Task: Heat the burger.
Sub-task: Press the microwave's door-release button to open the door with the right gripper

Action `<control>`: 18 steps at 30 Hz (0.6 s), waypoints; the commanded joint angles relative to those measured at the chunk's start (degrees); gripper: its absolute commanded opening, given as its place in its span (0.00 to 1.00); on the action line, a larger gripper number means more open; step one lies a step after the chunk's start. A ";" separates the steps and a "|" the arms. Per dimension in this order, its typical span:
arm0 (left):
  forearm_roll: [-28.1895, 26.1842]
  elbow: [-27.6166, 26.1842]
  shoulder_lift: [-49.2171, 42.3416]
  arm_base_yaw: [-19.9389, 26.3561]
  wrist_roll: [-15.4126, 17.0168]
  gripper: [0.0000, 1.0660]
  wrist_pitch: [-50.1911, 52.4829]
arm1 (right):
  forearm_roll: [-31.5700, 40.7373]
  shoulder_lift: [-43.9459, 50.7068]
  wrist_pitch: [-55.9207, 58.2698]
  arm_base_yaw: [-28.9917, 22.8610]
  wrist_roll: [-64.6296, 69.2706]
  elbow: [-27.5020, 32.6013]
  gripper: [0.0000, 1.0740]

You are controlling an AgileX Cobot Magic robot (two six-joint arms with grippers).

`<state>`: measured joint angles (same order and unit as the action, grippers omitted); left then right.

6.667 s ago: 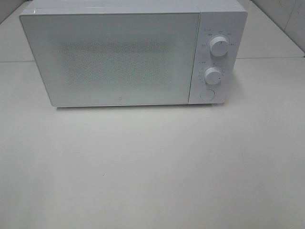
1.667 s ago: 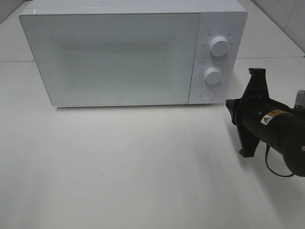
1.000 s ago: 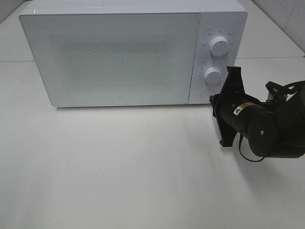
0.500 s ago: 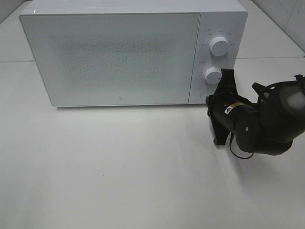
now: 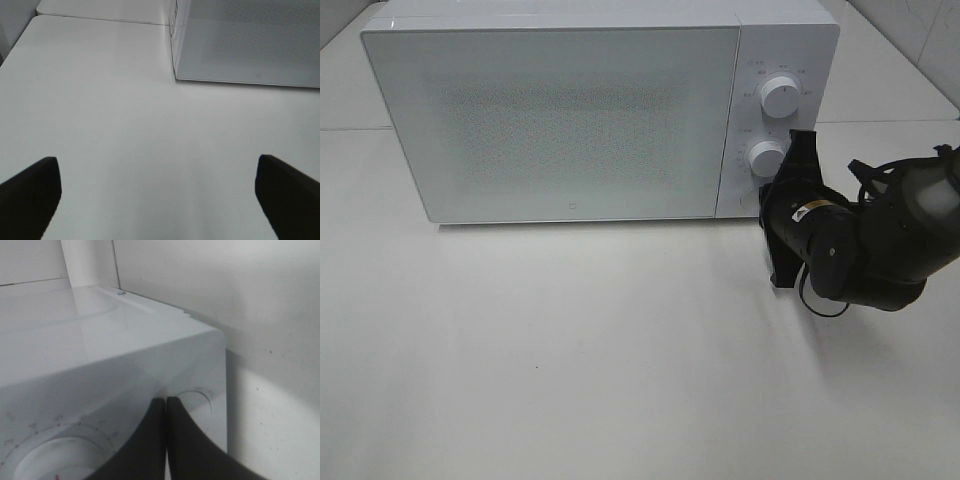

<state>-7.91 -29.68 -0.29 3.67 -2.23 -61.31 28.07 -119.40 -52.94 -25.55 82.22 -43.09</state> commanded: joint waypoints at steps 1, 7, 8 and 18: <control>-0.29 0.23 -0.69 0.11 0.06 0.92 0.11 | -0.40 -0.29 -0.46 2.01 -2.46 -1.38 0.03; -0.29 0.23 -0.69 0.11 0.06 0.92 0.11 | -2.58 -0.86 -0.63 2.18 -2.35 -2.64 0.03; -0.29 0.23 -0.69 0.11 0.06 0.92 0.11 | -2.64 -1.32 -0.97 2.12 -1.95 -2.86 0.03; -0.29 0.23 -0.69 0.11 0.06 0.92 0.11 | -6.25 -1.78 -3.84 1.95 2.69 -3.50 0.03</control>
<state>-7.91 -29.68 -0.29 3.67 -2.23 -61.31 23.15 -121.81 -51.28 -24.01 84.34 -45.15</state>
